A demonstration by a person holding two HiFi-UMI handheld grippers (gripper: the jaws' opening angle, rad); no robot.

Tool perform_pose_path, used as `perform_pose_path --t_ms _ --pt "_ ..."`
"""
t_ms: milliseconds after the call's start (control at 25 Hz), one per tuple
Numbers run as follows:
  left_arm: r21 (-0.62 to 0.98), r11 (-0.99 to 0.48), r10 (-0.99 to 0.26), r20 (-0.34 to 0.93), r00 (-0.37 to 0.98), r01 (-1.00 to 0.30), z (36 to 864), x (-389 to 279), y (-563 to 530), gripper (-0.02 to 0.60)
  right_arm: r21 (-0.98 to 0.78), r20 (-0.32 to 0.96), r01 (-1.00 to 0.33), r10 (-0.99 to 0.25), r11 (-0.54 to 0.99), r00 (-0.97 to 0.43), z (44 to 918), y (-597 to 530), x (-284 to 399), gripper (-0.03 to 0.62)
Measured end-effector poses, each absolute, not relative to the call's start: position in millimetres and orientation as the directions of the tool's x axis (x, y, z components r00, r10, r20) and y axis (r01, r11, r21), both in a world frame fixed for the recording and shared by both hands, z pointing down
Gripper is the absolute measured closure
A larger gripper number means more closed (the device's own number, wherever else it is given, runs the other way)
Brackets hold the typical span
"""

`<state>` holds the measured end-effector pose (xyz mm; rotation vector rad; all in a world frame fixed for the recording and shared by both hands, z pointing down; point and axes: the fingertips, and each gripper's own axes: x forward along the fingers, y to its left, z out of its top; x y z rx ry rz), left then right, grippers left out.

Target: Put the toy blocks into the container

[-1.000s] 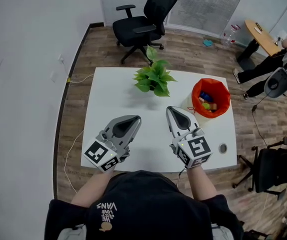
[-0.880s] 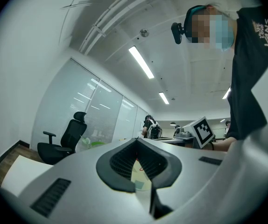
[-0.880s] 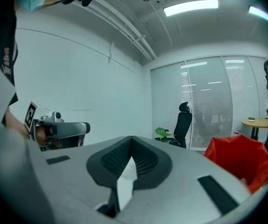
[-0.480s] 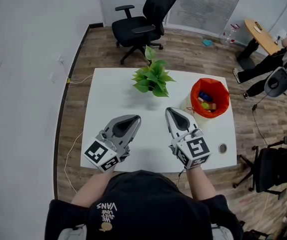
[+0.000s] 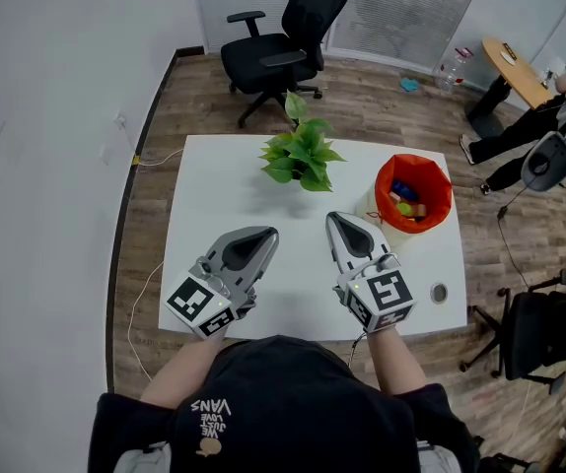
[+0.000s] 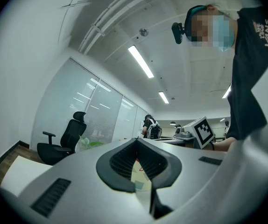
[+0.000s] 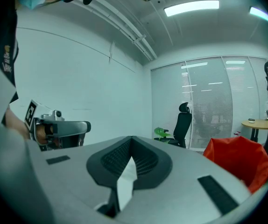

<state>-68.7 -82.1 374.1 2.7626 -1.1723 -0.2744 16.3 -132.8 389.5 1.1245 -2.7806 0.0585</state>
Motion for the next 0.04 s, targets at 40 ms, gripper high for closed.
perform_pose_path --t_ms 40 --pt "0.188 -0.691 -0.721 -0.116 0.683 -0.698 374.4 -68.3 -82.1 0.571 0.017 0.146 -0.695 -0.689 0.719 -0.710 389.7 -133.0 16.4 0.577"
